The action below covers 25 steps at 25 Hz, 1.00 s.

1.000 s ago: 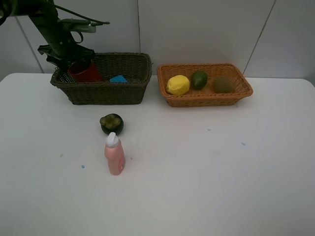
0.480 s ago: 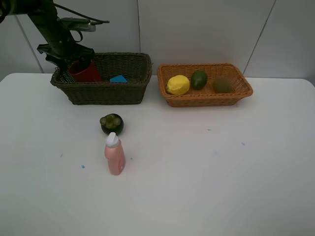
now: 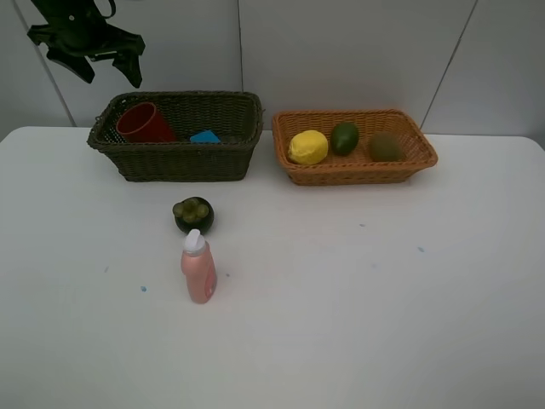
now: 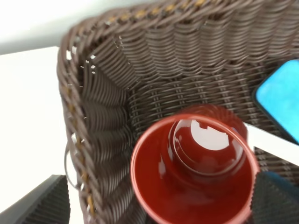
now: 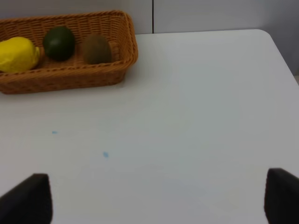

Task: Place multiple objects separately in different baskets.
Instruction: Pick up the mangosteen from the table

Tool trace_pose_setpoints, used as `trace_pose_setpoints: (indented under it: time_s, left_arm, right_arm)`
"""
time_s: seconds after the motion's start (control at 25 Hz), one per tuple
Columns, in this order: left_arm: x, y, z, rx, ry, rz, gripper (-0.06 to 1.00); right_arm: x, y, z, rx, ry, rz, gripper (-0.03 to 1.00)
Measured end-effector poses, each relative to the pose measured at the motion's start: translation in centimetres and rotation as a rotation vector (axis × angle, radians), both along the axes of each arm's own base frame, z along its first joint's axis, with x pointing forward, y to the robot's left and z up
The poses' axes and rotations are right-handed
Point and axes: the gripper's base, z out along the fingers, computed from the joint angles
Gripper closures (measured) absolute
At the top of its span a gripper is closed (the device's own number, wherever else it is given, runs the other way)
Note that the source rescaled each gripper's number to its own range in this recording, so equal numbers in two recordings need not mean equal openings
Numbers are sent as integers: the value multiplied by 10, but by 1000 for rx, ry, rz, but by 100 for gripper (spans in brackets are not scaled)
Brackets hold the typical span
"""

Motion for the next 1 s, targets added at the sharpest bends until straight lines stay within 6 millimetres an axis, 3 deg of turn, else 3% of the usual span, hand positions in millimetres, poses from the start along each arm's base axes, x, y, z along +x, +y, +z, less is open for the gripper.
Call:
trace_pose_setpoints:
  time_s: [0.2, 0.32, 0.76, 1.0]
  left_arm:
    - [-19, -1, 26, 22, 47, -55, -6]
    - [-27, -12, 33, 55, 67, -158, -6]
    - [-47, -101, 34, 89, 55, -471, -6]
    - [-67, -139, 15, 101, 118, -571, -6]
  right_arm:
    - [0, 0, 0, 0, 0, 0, -3]
    - [0, 0, 0, 0, 0, 0, -3]
    - [0, 0, 0, 0, 0, 0, -3]
    - [0, 0, 0, 0, 0, 0, -3]
